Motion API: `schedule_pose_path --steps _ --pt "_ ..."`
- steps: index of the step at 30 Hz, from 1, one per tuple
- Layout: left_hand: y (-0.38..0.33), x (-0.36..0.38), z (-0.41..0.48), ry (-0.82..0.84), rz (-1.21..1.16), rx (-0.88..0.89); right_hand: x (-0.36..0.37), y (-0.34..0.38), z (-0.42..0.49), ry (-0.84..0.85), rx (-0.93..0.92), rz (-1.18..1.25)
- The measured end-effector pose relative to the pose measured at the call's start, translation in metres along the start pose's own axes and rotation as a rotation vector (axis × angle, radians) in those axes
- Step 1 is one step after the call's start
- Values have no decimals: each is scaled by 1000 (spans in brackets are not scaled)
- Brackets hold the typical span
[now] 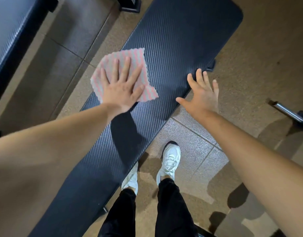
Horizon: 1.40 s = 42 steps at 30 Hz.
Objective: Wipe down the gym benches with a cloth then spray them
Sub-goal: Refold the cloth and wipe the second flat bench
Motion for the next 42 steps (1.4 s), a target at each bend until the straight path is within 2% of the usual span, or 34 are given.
schedule_pose_path --steps 5,9,14,17,21,23,26,32,36,42 --pt "-6 -8 13 -28 -8 -112 -3 -4 8 70 -44 -8" --pt "-44 6 1 -7 -18 -43 -4 -10 10 116 -89 51" --pt "-112 29 -23 -2 64 86 -16 -29 14 199 -138 268" --pt "-138 39 -37 28 79 167 -33 -38 17 121 -122 446" --pt "-154 46 -47 50 106 262 -59 -52 25 -168 -54 520" --pt "-150 43 -44 41 125 293 -59 -56 34 -154 6 477" --pt "-136 27 -19 19 115 286 -57 -57 57 -100 3 285" --pt "-78 -25 76 -41 45 88 -53 -59 75 -5 -11 57" --pt "-62 -47 120 -35 14 2 -54 -57 81 49 -19 10" --pt "-77 -46 132 -14 -89 -69 -56 -56 83 126 -12 0"
Point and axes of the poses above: each hand's wrist, its own z-axis towards the middle knuckle, its own x-axis out of the palm, y = z × x, the point moved 9 cm from there along z, towards the middle knuckle, and after that the axes turned 4 degrees about y, right-handed, at the moved point
